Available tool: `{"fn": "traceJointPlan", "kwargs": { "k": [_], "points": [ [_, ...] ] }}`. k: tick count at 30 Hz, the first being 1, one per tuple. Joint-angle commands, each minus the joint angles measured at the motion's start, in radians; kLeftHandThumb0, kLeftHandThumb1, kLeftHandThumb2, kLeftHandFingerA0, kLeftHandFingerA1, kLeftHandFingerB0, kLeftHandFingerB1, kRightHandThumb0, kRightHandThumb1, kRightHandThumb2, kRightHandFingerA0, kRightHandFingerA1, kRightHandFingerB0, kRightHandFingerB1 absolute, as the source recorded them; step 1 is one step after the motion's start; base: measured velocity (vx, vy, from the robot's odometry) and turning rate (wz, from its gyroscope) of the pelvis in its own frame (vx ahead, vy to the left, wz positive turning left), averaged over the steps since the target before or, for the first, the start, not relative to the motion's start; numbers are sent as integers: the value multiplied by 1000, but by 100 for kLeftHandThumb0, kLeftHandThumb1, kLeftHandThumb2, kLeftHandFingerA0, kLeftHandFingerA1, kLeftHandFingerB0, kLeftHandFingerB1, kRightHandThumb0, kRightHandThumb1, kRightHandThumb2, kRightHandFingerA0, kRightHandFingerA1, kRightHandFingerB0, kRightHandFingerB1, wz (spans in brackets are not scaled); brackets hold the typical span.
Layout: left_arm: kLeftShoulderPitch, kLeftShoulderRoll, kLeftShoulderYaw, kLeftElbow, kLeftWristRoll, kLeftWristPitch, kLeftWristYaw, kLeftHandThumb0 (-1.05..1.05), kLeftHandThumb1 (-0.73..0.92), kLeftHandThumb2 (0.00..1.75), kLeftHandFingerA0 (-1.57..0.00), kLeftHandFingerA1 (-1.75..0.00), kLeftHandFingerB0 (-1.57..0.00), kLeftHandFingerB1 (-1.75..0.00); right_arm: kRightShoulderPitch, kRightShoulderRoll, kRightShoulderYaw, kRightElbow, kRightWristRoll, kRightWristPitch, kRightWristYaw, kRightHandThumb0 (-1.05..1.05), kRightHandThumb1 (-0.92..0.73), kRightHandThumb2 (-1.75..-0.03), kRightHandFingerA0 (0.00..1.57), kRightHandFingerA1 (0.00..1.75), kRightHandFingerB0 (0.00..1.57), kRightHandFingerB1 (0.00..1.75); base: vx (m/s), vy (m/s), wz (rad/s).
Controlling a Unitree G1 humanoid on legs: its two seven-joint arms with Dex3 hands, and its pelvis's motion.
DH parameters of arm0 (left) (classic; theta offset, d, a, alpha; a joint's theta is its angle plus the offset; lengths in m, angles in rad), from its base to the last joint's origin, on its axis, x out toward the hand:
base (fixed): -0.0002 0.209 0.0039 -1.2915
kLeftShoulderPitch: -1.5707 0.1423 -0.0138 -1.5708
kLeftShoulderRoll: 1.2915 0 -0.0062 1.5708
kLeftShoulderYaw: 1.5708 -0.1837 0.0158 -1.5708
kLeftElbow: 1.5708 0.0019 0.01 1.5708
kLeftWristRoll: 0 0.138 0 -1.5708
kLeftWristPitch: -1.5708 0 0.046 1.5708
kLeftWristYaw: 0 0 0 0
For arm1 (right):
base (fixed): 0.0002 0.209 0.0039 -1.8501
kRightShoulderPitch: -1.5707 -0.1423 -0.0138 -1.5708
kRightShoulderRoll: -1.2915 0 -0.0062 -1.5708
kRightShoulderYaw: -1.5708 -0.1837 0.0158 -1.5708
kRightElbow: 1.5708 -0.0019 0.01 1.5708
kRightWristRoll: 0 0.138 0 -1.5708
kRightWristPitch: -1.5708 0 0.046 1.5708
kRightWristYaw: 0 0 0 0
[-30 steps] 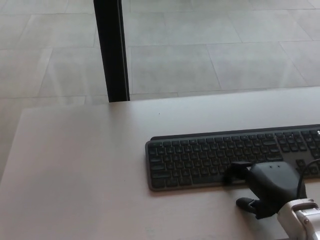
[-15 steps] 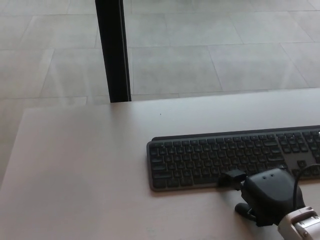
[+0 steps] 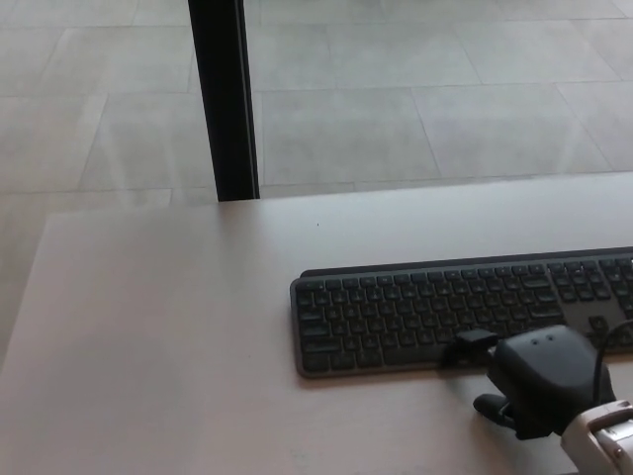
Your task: The robot uses its right fingers to click on the space key of the black keyboard placed on the center of the white desk.
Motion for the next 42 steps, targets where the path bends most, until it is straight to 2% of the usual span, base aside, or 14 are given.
{"fn": "traceJointPlan", "kwargs": {
  "k": [1,5,6,7,11,20,21,22,25,32,35,36,38,42],
  "points": [
    [10,15,3,-3,-9,-10,4,-55,70,61,-67,-77,-63,-59,0,56,-168,-86,233,55,153,-38,-59,-63,91,149,65,45,0,0,0],
    [20,12,14,-1,-20,-15,-11,-53,71,61,-67,-79,-59,-59,-20,108,-321,-192,421,125,248,-29,-55,-60,87,130,66,48,0,0,0],
    [20,14,13,0,-19,-13,-11,-54,71,61,-66,-76,-57,-56,-31,111,-363,-229,463,153,275,-37,-44,-84,92,114,58,60,0,0,0],
    [24,14,4,-2,-9,-16,-5,-54,72,61,-67,-75,-58,-56,-51,112,-439,-287,561,208,327,-24,-58,-58,87,129,63,47,0,0,0],
    [24,16,12,1,-17,-14,-6,-53,71,61,-67,-75,-57,-56,-76,129,-600,-409,722,350,376,-22,-57,-59,92,136,66,47,0,0,0],
    [24,21,20,6,-23,-5,-1,-53,71,61,-70,-79,-58,-58,-94,-67,-1086,-352,927,430,359,-27,-60,-57,93,119,64,44,0,0,0],
    [28,23,7,7,-8,-12,-1,-54,72,61,-70,-78,-58,-57,-109,-89,-1157,-323,952,459,345,-36,-46,-86,98,111,57,60,0,0,0],
    [27,23,17,8,-19,-8,-7,-53,72,61,-69,-78,-58,-57,-112,-114,-1217,-287,962,455,326,-31,-58,-58,92,127,65,46,0,0,0],
    [32,23,12,3,-15,-8,-5,-54,71,61,-69,-79,-61,-58,-99,-176,-1438,-202,1018,504,259,-43,-53,-58,108,119,78,50,0,0,0],
    [41,22,18,6,-20,-9,-12,-53,72,61,-68,-75,-59,-56,31,-256,-1728,77,1092,398,137,-45,-37,-95,117,115,69,77,0,0,0],
    [39,22,22,6,-25,1,-8,-53,72,61,-67,-74,-58,-56,88,-252,-1778,150,1120,340,113,-47,-40,-94,114,118,67,79,0,0,0],
    [40,21,23,5,-26,-1,-10,-53,72,61,-67,-75,-59,-57,106,-255,-1797,189,1124,328,93,-48,-48,-76,117,128,78,82,0,0,0],
    [39,19,17,4,-20,-9,-14,-53,73,62,-67,-78,-56,-56,156,-206,-1853,189,1155,314,41,-51,-47,-77,110,138,58,86,0,0,0],
    [44,21,17,11,-18,-9,-3,-53,72,61,-70,-79,-62,-58,187,-196,-1897,321,1190,258,-19,-52,-53,-76,108,140,69,104,0,0,0]
  ]
}}
